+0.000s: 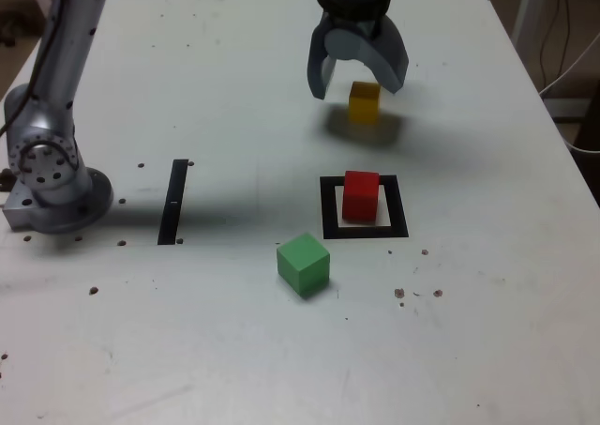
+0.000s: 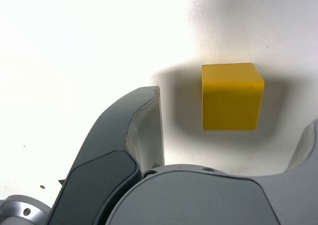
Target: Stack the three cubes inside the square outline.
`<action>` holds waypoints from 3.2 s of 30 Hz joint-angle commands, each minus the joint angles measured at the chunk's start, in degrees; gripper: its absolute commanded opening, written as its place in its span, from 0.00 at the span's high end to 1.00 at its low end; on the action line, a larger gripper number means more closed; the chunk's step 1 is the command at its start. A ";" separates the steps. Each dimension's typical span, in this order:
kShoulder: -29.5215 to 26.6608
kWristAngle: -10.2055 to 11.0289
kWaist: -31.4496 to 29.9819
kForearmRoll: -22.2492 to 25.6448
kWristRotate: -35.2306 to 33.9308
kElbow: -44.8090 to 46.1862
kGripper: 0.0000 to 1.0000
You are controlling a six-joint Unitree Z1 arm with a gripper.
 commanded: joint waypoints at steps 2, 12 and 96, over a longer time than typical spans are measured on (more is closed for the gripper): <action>1.07 -0.09 0.09 -0.19 0.07 -0.82 0.07; 3.54 -0.95 0.28 -0.24 0.05 -1.78 0.20; -6.30 -3.82 -27.23 4.42 -27.88 3.75 0.74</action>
